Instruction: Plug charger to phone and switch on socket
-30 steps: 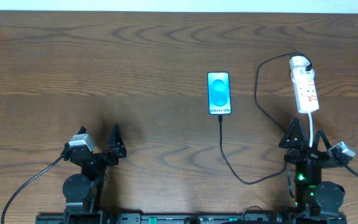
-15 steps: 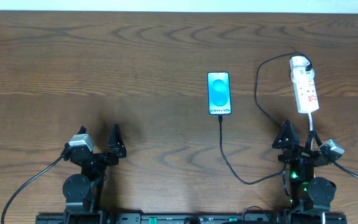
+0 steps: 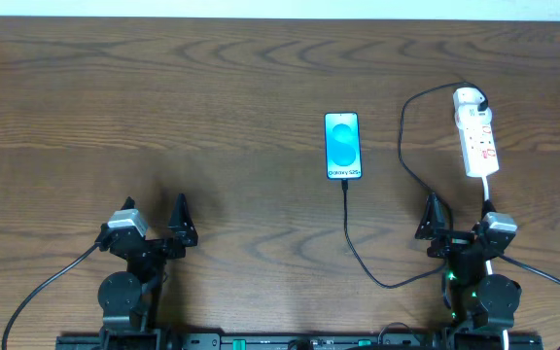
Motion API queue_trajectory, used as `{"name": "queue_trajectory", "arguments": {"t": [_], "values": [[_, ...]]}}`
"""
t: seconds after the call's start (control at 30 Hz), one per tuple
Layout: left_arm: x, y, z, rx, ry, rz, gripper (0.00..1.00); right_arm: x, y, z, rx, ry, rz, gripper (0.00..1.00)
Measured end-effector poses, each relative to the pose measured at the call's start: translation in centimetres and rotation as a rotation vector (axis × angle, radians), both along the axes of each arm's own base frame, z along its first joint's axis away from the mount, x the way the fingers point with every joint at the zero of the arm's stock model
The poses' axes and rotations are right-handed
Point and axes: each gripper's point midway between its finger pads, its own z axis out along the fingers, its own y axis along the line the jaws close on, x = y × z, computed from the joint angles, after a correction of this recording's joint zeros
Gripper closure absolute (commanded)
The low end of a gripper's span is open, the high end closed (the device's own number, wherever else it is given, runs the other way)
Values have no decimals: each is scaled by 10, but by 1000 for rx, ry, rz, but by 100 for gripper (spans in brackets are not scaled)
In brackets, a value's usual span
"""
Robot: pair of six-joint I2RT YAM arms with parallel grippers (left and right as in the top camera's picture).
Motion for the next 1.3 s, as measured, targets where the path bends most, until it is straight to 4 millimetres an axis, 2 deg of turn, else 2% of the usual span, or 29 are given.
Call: {"name": "queue_trajectory", "arguments": {"t": [1.3], "values": [[0, 0, 0, 0, 0, 0, 2, 0, 0, 0, -27, 1, 2, 1]]}}
